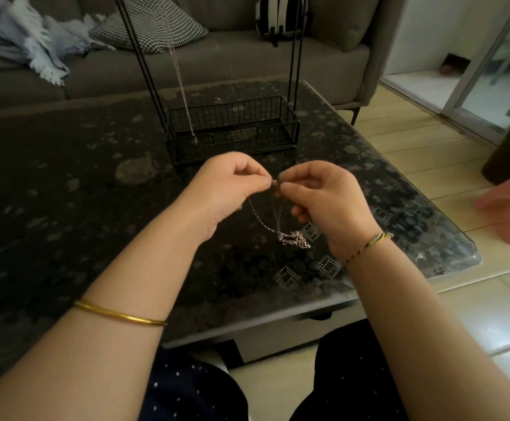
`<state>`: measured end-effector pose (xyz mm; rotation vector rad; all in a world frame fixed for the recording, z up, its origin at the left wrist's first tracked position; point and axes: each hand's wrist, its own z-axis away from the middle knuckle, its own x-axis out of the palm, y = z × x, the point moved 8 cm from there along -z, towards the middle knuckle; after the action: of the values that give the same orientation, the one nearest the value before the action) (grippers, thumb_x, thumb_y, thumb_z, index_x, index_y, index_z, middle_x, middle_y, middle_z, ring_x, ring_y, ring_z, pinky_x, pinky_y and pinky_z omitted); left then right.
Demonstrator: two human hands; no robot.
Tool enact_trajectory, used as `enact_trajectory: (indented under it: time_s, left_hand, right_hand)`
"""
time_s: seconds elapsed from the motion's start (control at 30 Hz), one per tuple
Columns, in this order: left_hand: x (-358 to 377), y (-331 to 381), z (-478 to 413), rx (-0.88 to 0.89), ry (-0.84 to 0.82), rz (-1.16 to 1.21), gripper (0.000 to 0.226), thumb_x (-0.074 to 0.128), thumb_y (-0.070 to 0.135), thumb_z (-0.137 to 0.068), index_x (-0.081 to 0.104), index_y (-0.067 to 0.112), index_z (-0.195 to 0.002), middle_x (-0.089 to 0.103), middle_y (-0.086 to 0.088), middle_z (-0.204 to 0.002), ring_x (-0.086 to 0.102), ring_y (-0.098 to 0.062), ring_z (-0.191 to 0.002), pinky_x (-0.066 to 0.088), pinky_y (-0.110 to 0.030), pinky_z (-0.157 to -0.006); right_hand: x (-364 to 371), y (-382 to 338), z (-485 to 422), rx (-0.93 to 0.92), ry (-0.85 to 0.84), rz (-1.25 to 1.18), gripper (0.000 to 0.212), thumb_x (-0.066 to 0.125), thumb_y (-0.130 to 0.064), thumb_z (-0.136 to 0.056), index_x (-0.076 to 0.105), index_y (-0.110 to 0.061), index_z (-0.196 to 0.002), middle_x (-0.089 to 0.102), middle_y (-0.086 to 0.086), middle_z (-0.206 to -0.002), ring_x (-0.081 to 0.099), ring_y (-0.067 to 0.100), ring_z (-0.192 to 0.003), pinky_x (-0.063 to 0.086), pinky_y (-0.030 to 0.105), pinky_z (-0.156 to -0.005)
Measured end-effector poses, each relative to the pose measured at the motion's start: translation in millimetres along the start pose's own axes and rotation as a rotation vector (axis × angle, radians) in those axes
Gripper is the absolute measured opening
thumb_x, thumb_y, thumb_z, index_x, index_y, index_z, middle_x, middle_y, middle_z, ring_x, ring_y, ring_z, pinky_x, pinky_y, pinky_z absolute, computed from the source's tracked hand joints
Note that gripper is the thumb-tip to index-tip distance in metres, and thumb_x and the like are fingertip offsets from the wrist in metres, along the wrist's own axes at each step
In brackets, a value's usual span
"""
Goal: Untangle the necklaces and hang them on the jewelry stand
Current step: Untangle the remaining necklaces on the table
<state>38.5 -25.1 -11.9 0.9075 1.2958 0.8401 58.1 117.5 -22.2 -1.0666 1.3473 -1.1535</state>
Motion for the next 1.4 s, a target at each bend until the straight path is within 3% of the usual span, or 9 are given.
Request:
enact_trajectory:
  time_s: [0.1, 0.2, 0.43, 0.77, 0.9, 0.97, 1.17, 1.4]
  left_hand:
    - [1, 1, 2, -0.003, 0.036, -0.028, 0.006, 0.065, 0.019, -0.088, 0.066, 0.023, -0.083, 0.061, 0.004, -0.087, 0.054, -0.006, -0.08, 0.04, -0.025, -0.066]
    - [5, -3, 6, -0.028, 0.057, -0.025, 0.006, 0.06, 0.015, -0.091, 0.065, 0.018, -0.088, 0.063, 0.002, -0.088, 0.056, -0.008, -0.079, 0.043, -0.023, -0.066]
    - [13, -15, 8, -0.161, 0.005, 0.2, 0.011, 0.051, 0.007, -0.097, 0.059, 0.012, -0.091, 0.067, -0.002, -0.081, 0.061, -0.009, -0.068, 0.052, -0.025, -0.064]
    - [12, -6, 3, -0.096, -0.047, 0.048, 0.005, 0.062, 0.014, -0.092, 0.064, 0.018, -0.093, 0.063, -0.001, -0.073, 0.058, -0.009, -0.058, 0.049, -0.025, -0.057]
    - [10, -3, 5, -0.064, 0.006, 0.026, 0.008, 0.059, 0.013, -0.093, 0.064, 0.017, -0.088, 0.062, 0.002, -0.066, 0.055, -0.005, -0.05, 0.047, -0.019, -0.049]
    - [8, -2, 6, -0.064, 0.035, 0.032, 0.009, 0.056, 0.013, -0.094, 0.064, 0.016, -0.09, 0.061, 0.003, -0.064, 0.053, -0.003, -0.047, 0.045, -0.017, -0.046]
    - [8, -6, 6, -0.128, 0.088, 0.107, 0.012, 0.052, 0.013, -0.093, 0.064, 0.011, -0.094, 0.06, 0.001, -0.066, 0.042, -0.008, -0.049, 0.036, -0.022, -0.048]
    - [16, -18, 1, -0.268, -0.006, 0.256, 0.012, 0.058, 0.013, -0.092, 0.067, 0.016, -0.084, 0.061, 0.003, -0.071, 0.048, -0.006, -0.055, 0.039, -0.02, -0.05]
  right_hand:
    - [-1, 1, -2, -0.042, 0.016, 0.131, 0.013, 0.063, -0.004, -0.087, 0.068, -0.013, -0.094, 0.068, 0.003, -0.076, 0.051, -0.001, -0.046, 0.045, 0.013, -0.048]
    - [-1, -1, -3, -0.09, 0.049, 0.266, 0.01, 0.065, -0.007, -0.086, 0.068, -0.017, -0.087, 0.064, -0.003, -0.069, 0.052, -0.002, -0.045, 0.045, 0.011, -0.049]
    - [2, 0, -4, -0.073, 0.038, 0.205, 0.015, 0.064, -0.006, -0.086, 0.063, -0.019, -0.08, 0.062, -0.003, -0.068, 0.052, -0.002, -0.046, 0.047, 0.014, -0.051]
    - [-2, -6, -8, -0.077, 0.108, 0.097, 0.019, 0.066, -0.001, -0.084, 0.063, -0.02, -0.085, 0.066, 0.001, -0.077, 0.054, 0.004, -0.054, 0.046, 0.015, -0.053]
    - [-4, -10, -6, -0.129, 0.13, 0.193, 0.022, 0.067, -0.002, -0.082, 0.062, -0.024, -0.084, 0.068, 0.0, -0.078, 0.057, 0.007, -0.06, 0.053, 0.027, -0.065]
    - [-3, -10, -6, -0.119, 0.114, 0.196, 0.02, 0.068, -0.004, -0.082, 0.062, -0.023, -0.086, 0.069, 0.0, -0.077, 0.058, 0.009, -0.059, 0.054, 0.028, -0.064]
    - [2, -6, -4, -0.073, 0.043, 0.205, 0.017, 0.065, -0.003, -0.084, 0.063, -0.017, -0.094, 0.071, 0.004, -0.078, 0.058, 0.012, -0.055, 0.053, 0.025, -0.06]
    - [3, -1, -8, -0.057, 0.052, 0.267, 0.02, 0.062, 0.0, -0.082, 0.067, -0.019, -0.088, 0.07, 0.005, -0.08, 0.06, 0.012, -0.068, 0.055, 0.032, -0.074]
